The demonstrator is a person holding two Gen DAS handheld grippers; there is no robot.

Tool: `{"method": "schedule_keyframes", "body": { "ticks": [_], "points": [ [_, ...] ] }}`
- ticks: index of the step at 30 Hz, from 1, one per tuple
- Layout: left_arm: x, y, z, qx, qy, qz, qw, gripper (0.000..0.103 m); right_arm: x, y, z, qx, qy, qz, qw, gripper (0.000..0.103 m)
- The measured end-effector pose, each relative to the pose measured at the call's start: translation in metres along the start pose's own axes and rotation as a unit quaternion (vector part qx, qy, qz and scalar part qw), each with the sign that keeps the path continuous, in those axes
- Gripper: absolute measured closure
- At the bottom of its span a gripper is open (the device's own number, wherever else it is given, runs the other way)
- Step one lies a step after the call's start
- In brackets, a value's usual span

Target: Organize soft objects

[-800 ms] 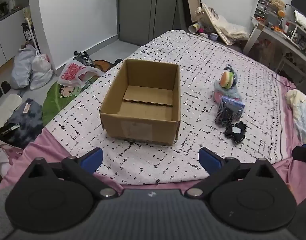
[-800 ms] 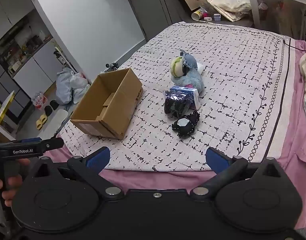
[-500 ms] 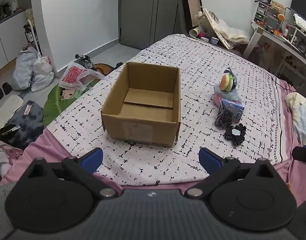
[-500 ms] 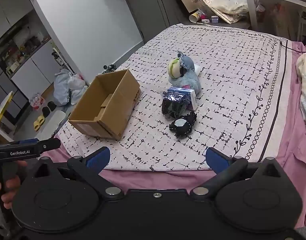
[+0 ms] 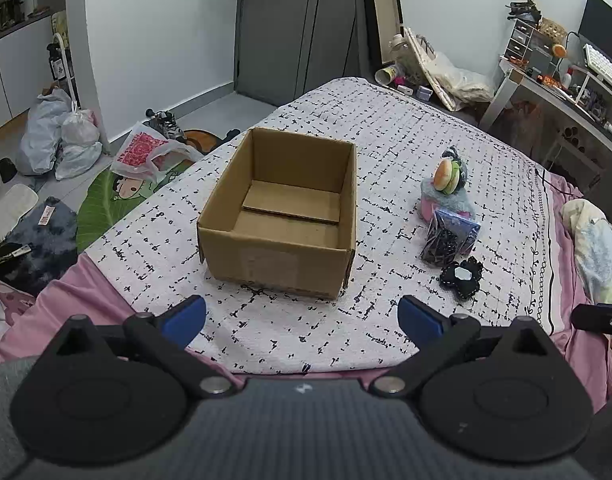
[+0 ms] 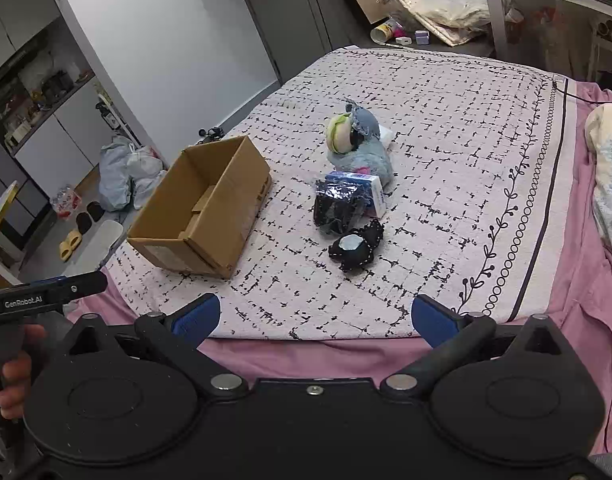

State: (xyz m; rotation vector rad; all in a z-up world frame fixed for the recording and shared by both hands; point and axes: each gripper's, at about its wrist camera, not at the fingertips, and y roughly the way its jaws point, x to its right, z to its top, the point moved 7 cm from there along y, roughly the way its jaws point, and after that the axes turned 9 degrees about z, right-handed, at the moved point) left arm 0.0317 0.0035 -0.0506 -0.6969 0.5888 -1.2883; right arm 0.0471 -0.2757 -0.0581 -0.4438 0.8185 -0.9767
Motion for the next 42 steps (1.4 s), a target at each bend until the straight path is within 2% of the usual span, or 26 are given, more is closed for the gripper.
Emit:
{"method": "schedule_keyframes", "body": {
  "ticks": [15, 42],
  "points": [
    [0.0042, -0.0063, -0.0002, 0.027, 0.009, -0.001, 0.9996, 0.002, -0.0006, -0.0026, 0.0002, 0.008, -0.01, -0.008, 1.0, 0.0],
    [0.002, -0.0091, 0.0009, 0.031, -0.006, -0.007, 0.9995, 0.002, -0.0032, -0.0048, 0.0001, 0.016, -0.014, -0.007, 1.0, 0.0]
  ]
}}
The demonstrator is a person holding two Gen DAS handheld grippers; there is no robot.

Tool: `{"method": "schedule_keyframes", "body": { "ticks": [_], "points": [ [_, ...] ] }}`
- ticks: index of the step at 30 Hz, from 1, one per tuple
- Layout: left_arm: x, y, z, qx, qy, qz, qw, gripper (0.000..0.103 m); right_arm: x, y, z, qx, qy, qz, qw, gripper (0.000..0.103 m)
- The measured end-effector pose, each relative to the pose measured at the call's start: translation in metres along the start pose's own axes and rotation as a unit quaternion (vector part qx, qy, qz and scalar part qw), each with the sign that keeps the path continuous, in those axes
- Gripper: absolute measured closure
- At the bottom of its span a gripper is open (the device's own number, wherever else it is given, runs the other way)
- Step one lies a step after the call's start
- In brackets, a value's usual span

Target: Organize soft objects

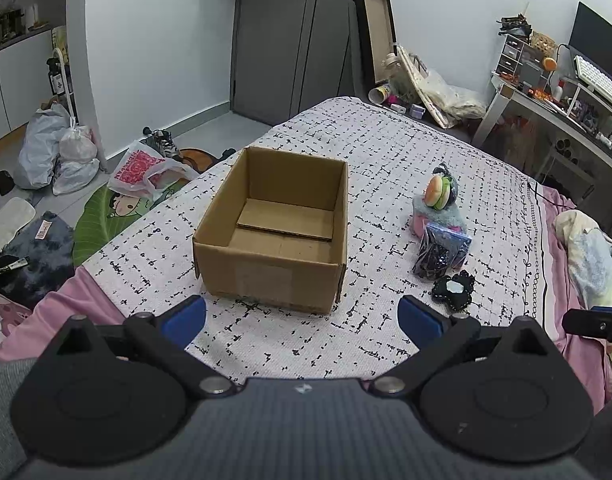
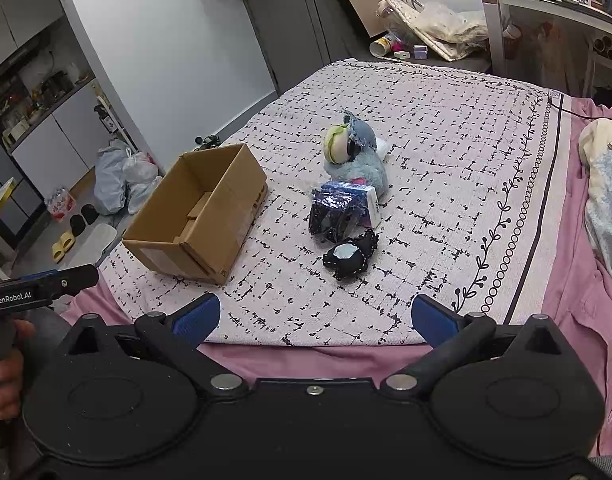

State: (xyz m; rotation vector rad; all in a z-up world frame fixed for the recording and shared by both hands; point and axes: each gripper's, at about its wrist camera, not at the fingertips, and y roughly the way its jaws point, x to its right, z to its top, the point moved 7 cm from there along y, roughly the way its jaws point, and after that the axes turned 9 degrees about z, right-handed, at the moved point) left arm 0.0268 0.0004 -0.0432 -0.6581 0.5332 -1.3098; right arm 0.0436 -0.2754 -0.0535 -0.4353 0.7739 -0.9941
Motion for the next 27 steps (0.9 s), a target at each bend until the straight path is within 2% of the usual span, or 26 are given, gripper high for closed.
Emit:
{"method": "schedule_keyframes", "body": {
  "ticks": [18, 22, 27],
  "points": [
    [-0.002, -0.003, 0.0, 0.001, -0.009, -0.006, 0.9999, 0.002, 0.0, 0.0, 0.0, -0.001, -0.001, 0.0, 1.0, 0.0],
    [0.0, -0.004, 0.001, -0.015, -0.002, -0.001, 0.9999, 0.002, -0.002, 0.004, -0.001, -0.011, -0.004, -0.006, 1.0, 0.0],
    [0.004, -0.01, 0.011, -0.018, 0.007, 0.001, 0.9998, 0.002, -0.008, 0.003, 0.007, -0.017, -0.003, 0.02, 1.0, 0.0]
  ]
}}
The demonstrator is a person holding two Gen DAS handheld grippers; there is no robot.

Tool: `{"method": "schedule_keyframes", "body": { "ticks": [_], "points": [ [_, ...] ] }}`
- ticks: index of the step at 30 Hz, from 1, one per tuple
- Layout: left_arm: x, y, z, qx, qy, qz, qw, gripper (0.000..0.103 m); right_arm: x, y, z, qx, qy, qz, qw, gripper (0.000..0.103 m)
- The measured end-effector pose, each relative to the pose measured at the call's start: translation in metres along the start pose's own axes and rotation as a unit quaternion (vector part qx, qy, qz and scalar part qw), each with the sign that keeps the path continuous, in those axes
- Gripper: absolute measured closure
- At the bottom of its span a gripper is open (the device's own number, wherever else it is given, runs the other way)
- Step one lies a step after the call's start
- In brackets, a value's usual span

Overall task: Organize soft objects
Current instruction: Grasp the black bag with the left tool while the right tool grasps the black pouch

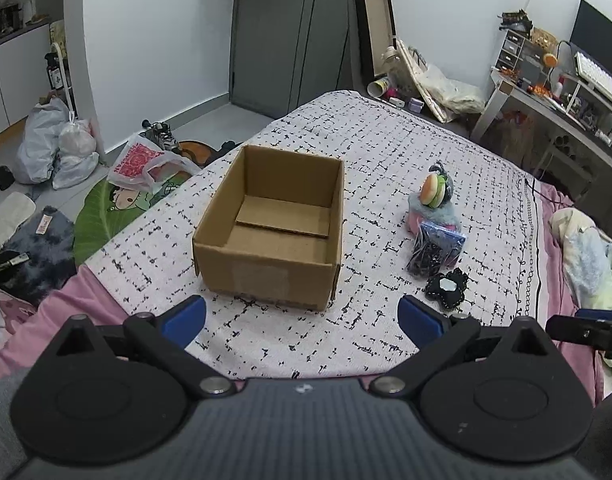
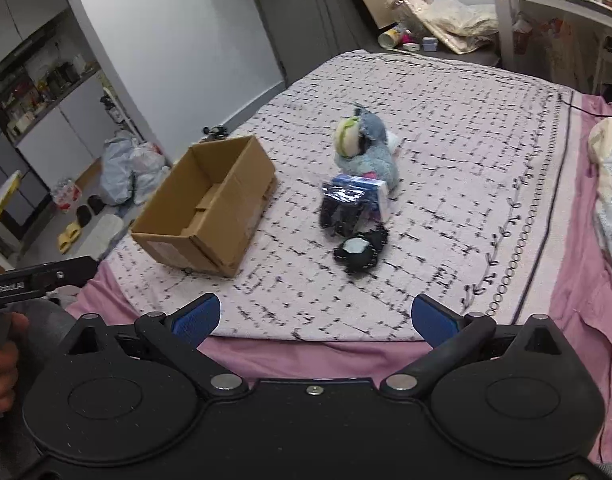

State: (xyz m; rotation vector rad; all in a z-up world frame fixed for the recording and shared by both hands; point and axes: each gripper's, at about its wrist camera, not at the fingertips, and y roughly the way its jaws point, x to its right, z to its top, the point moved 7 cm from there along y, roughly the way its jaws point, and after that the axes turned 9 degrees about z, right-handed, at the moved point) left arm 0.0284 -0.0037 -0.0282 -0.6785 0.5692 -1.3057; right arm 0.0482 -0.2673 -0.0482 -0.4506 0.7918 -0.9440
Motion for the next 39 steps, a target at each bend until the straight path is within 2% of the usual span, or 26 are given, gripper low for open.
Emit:
{"method": "schedule_keyframes", "body": {
  "ticks": [5, 13, 24, 28, 31, 35, 39],
  "points": [
    [0.01, -0.001, 0.012, 0.005, 0.005, -0.011, 0.9999, 0.002, -0.001, 0.005, 0.009, -0.009, -0.005, 0.003, 1.0, 0.0],
    [0.036, 0.008, 0.031, 0.011, 0.011, -0.024, 0.9996, 0.003, 0.008, 0.007, 0.035, 0.002, 0.015, 0.006, 1.0, 0.0],
    [0.073, 0.029, 0.052, 0.005, 0.008, -0.051, 0.9987, 0.004, 0.031, 0.021, 0.061, 0.002, 0.086, 0.017, 0.996, 0.0],
    [0.082, 0.047, 0.058, -0.003, -0.008, -0.06, 0.9982, 0.006, 0.047, 0.03, 0.072, 0.007, 0.155, 0.039, 0.987, 0.0],
    [0.093, 0.061, 0.063, -0.005, 0.001, -0.059, 0.9982, 0.007, 0.058, 0.038, 0.076, 0.016, 0.176, 0.028, 0.984, 0.0],
    [0.107, 0.079, 0.067, -0.016, 0.01, -0.064, 0.9978, 0.008, 0.068, 0.054, 0.066, 0.008, 0.206, 0.051, 0.977, 0.003],
    [0.122, 0.097, 0.068, -0.031, 0.022, -0.078, 0.9963, 0.008, 0.08, 0.067, 0.057, 0.002, 0.237, 0.053, 0.97, 0.006]
  ]
}}
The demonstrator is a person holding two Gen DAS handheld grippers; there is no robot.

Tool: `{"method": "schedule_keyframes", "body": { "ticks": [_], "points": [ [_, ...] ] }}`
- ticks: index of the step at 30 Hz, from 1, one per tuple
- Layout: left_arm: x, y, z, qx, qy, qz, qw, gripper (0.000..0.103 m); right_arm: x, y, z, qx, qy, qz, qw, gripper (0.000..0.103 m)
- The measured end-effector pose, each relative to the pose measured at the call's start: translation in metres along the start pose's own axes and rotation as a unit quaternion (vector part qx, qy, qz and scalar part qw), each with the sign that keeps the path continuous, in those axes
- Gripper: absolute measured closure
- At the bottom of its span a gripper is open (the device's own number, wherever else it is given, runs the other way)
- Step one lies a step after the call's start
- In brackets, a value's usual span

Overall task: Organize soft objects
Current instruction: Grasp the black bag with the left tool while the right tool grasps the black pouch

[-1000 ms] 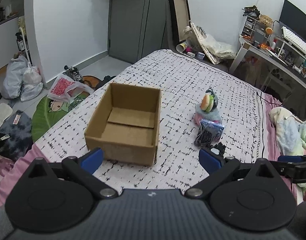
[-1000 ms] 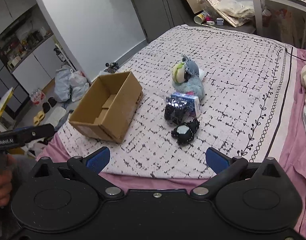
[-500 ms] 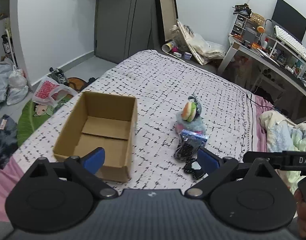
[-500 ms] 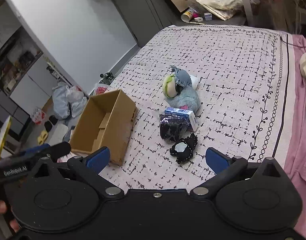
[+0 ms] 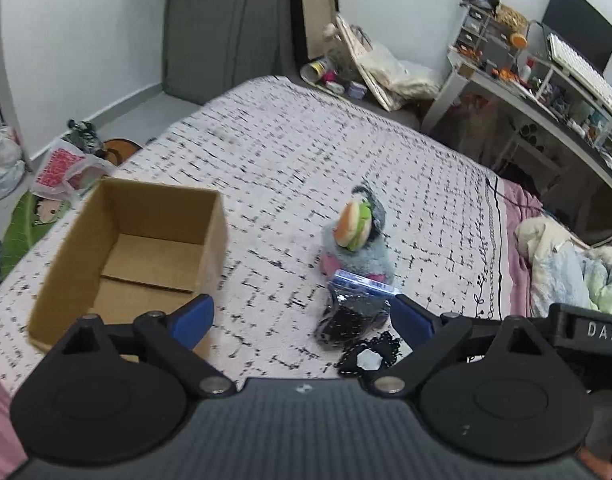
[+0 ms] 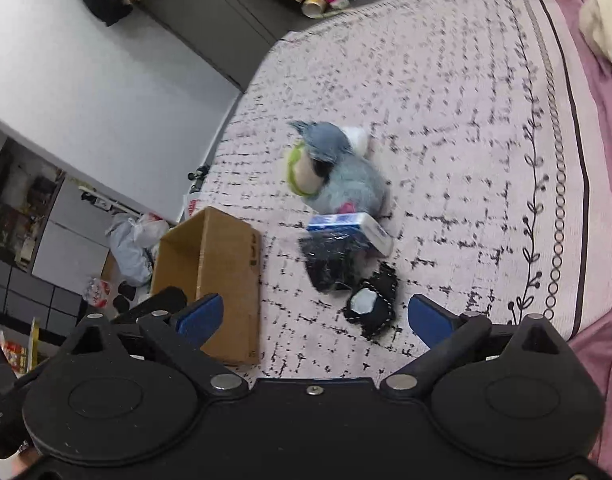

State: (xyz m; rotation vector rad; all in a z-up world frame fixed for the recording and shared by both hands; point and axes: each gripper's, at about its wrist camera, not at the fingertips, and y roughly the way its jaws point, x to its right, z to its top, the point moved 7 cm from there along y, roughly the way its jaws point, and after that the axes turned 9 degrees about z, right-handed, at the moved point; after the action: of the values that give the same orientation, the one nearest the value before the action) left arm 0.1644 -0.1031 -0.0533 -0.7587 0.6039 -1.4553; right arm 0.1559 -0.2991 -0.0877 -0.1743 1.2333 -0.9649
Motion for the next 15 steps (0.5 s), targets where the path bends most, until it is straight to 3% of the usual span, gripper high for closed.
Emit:
{"method": "schedule_keyframes", "body": {
  "ticks": [5, 11, 15],
  "points": [
    [0.018, 0.03, -0.005, -0.018, 0.018, -0.006, 0.9996, 0.014, 0.024, 0.01, 0.0, 0.009, 0.055, -0.007, 0.998, 0.018],
    [0.028, 0.06, -0.016, -0.03, 0.018, -0.016, 0.9992, 0.017, 0.043, 0.023, -0.002, 0.003, 0.095, -0.002, 0.996, 0.019],
    [0.024, 0.078, -0.024, -0.046, 0.008, -0.016, 0.9988, 0.017, 0.055, 0.033, -0.003, -0.001, 0.128, -0.005, 0.992, 0.025]
  ]
}}
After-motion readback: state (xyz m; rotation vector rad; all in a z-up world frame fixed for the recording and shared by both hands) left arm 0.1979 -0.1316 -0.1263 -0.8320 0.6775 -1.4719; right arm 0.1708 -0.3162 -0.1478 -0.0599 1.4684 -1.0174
